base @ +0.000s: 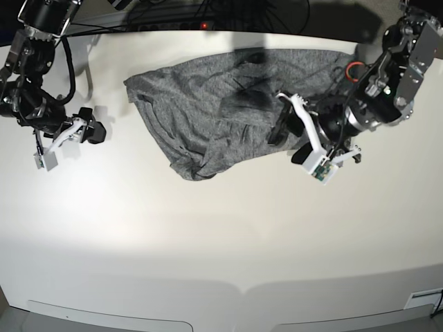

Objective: Fold the T-shirt properly
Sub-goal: 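Fold the hem end over with the left gripper toward the collar edge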

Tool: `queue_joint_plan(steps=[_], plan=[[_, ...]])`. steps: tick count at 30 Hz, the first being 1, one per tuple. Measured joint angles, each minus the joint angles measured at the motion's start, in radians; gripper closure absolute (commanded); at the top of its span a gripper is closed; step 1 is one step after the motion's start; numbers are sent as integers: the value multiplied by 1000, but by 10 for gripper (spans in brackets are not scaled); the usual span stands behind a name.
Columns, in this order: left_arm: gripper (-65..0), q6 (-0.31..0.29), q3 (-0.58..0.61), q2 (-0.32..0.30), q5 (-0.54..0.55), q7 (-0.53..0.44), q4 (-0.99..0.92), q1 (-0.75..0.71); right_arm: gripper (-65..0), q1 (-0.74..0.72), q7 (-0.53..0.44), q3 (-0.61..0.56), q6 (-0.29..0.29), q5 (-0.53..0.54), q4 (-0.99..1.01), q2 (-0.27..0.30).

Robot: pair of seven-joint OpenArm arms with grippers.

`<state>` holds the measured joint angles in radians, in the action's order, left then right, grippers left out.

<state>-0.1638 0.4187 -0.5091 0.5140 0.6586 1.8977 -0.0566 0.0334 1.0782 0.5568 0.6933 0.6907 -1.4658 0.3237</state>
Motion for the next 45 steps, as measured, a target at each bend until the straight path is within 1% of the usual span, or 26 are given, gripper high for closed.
queue_joint_plan(steps=[1, 2, 3, 4, 5, 9, 11, 17, 26, 27, 28, 31, 32, 34, 36, 37, 39, 42, 43, 45], plan=[[-287, 8, 1, 13, -37, -34, -34, -8, -345, 0, 0, 0, 0, -1, 0, 0], [-239, 24, 1, 24, -66, -62, -70, -14, -345, 0, 12, 0, 0, 0, 0, 0], [-164, 39, 1, 32, -89, -83, -101, -17, -345, 0, 17, 0, 0, 0, 0, 1], [-67, 49, 1, 40, -105, -89, -126, -18, -345, 0, 21, 0, 0, -1, 0, 1], [0, 50, 0, 49, -112, -106, -145, -16, -345, 0, 22, 0, 0, -1, 0, 0], [0, 48, 0, 77, -110, -124, -156, -14, -345, 0, 22, 0, 0, 0, 0, 0], [0, 37, 2, 77, -156, -124, -156, -13, -345, 0, 22, 0, 0, -3, 0, 1], [0, 44, 0, 74, -278, -106, -156, -37, -345, 0, 22, 0, 0, 0, 0, 0], [0, 40, 0, 74, -332, -106, -156, -118, -345, 0, 23, 0, 0, 0, 0, 1], [0, 25, 0, 75, -332, -106, -156, -127, -345, 0, 23, 0, 0, -1, 0, 1], [0, -5, 0, 74, -327, -107, -156, -137, -345, 0, 23, 0, 0, 0, 0, 1], [0, -156, -2, 74, -248, -109, -156, -166, -345, -1, 23, 0, 0, 0, 0, 0], [0, -178, -2, 74, -213, -107, -155, -177, -345, 0, 22, 0, 0, 0, 0, 1], [0, -189, 0, 74, -146, -106, -140, -210, -345, 0, 23, 0, 0, 0, 0, 5], [0, -230, 0, 74, -112, -100, -111, -234, -345, 0, 22, 0, 0, 0, 0, 6], [0, -261, 0, 74, -97, -101, -88, -242, -345, 0, 22, 0, 0, -1, 0, 6], [0, -349, -2, 74, -74, -113, -35, -259, -345, 0, 22, 0, 0, 0, 0, 5], [0, -518, -1, 74, -56, -120, 29, -278, -345, 0, 22, 0, 0, 0, 0, 6], [0, -546, 1, 74, -48, -116, 40, -280, -345, 0, 22, 0, 0, 0, 0, 6], [0, -529, 1, 74, -50, -119, 50, -275, -345, 0, 22, 0, 0, 0, 0, 6]])
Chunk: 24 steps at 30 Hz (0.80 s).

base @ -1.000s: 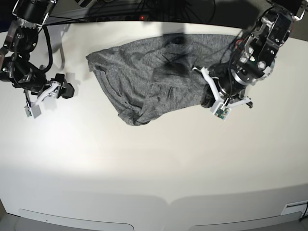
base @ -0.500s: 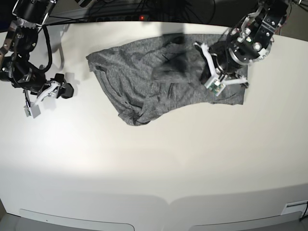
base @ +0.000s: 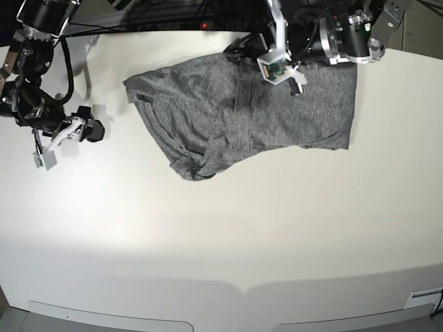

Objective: Fold the T-shirt properly
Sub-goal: 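Fold the hem end over with the left gripper toward the collar edge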

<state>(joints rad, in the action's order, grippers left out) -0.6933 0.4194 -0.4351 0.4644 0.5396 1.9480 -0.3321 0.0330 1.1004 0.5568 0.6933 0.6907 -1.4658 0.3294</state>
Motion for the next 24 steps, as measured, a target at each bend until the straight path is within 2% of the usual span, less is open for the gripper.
queue_joint_plan(steps=[4, 7, 10, 14, 19, 24], plan=[[0, 2, -6, -2, -77, -2, 0, 19, -345, 0, 0, 0, 0, 0, 0, 0], [0, 145, -5, 1, -185, 6, 0, 16, -345, 0, 0, 0, 0, 0, 0, 0], [0, 212, -6, -1, -232, 52, 0, 16, -345, 0, 0, 0, 0, 0, 0, 0], [0, 243, -5, 0, -225, 31, 0, -4, -345, 0, 0, 0, 0, 31, 0, 0], [0, 242, -5, 0, -225, -41, -34, -61, -345, 0, 0, 0, 0, 37, 0, -1], [0, 241, -3, 0, -225, -39, -100, -84, -345, 0, 0, 0, 0, 38, 0, 0]])
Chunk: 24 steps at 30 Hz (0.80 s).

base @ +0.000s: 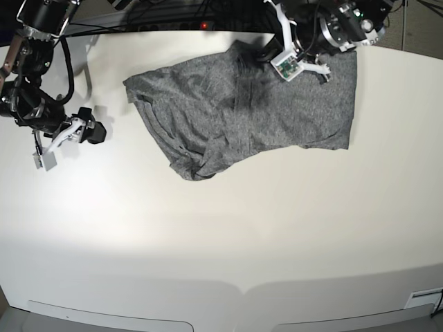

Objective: Fold the T-shirt properly
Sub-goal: 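Fold the hem end over with the left gripper toward the collar edge, then grasp the folded bundle's end with the right gripper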

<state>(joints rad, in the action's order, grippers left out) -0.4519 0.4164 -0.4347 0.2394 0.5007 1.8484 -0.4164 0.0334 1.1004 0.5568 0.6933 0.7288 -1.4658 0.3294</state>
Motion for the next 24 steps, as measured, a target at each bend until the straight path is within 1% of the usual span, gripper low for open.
queue_joint_plan(steps=[2, 3, 7, 8, 11, 13, 14, 18, 19, 20, 21, 23, 24], plan=[[0, 0, 0, 0, -1, 22, -5, 1, -345, -1, 0, 0, 0, 0, 0, 0], [0, -20, 0, -1, -4, 26, -5, 1, -345, -1, 0, 0, 0, 0, 0, 0], [0, -153, 0, 0, -4, 27, -2, 1, -345, 0, 0, 0, 0, 0, 0, 0], [0, -165, 0, 0, -3, 27, 8, -1, -345, 0, 0, 0, 0, 10, 0, 0], [0, -161, -13, -8, -2, 30, 68, 1, -345, 0, 0, 0, 0, 95, 0, 0], [0, -153, -62, -8, 1, 24, 117, 1, -345, -2, 19, 0, 0, 147, 0, 6], [0, -115, -96, -8, 8, 20, 137, 1, -345, -2, 55, 0, 0, 177, 0, 13], [0, 164, -249, -10, 1, -29, 138, 4, -345, 0, 246, -1, -1, 359, 0, 53], [0, 218, -278, -10, 1, -30, 135, 4, -346, 2, 249, -6, 0, 393, 0, 64], [0, 238, -301, -12, 1, -29, 132, 4, -346, 4, 244, -14, 0, 410, 0, 74], [-53, 238, -318, -13, 1, -29, 128, 3, -346, 4, 240, -19, 1, 419, 0, 85], [-225, 238, -338, -10, 8, -30, 117, 3, -347, 3, 240, -50, 1, 426, 0, 114], [-278, 238, -341, -11, 9, -31, 109, 3, -347, 3, 240, -71, 1, 425, 0, 126]])
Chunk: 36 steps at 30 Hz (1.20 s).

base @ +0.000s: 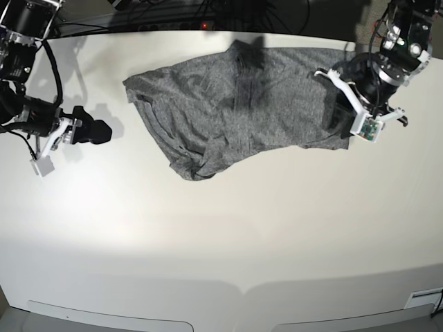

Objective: Fold the T-shirt properly
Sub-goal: 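Grasp the folded bundle's end with the right gripper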

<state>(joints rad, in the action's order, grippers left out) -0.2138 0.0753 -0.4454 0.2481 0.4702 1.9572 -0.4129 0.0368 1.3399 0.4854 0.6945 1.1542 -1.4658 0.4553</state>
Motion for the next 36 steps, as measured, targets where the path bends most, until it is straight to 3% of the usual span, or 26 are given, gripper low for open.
queue_joint_plan(steps=[6, 10, 16, 19, 20, 23, 27, 28, 31, 33, 36], plan=[[-296, -3, -2, 14, -2, -8, -93, 0, -347, 1, -17, -182, 0, -82, 0, 5], [-296, -5, -3, 25, -1, -5, -166, 0, -347, -5, -91, -273, -1, -108, 0, -6], [-296, -3, -3, 24, -1, -24, -216, 0, -347, -40, -106, -296, -1, -177, 0, -42], [-296, -3, -3, 24, -1, -26, -216, 1, -336, -37, -105, -296, -1, -152, 0, -43], [-296, -3, -3, 24, -1, -26, -216, 3, -291, -40, -106, -296, -1, -150, 0, -43], [-296, -3, -3, 24, -1, -26, -216, 15, -14, -55, -109, -296, -1, -149, 0, -45], [-296, -3, -3, 24, -1, -26, -216, 19, 0, -65, -113, -296, -1, -150, 0, -43], [-296, -3, -3, 24, -1, -26, -216, 19, -51, -71, -113, -296, -1, -150, 0, -43], [-296, -3, -3, 24, -1, -26, -216, 20, -321, -76, -119, -296, -1, -156, 0, -43], [-296, -3, -3, 24, -1, -26, -216, 19, -465, -75, -117, -296, -1, -186, 0, -43], [-296, -3, -3, 24, -1, -26, -216, 19, -476, -75, -113, -296, -1, -237, 0, -43]])
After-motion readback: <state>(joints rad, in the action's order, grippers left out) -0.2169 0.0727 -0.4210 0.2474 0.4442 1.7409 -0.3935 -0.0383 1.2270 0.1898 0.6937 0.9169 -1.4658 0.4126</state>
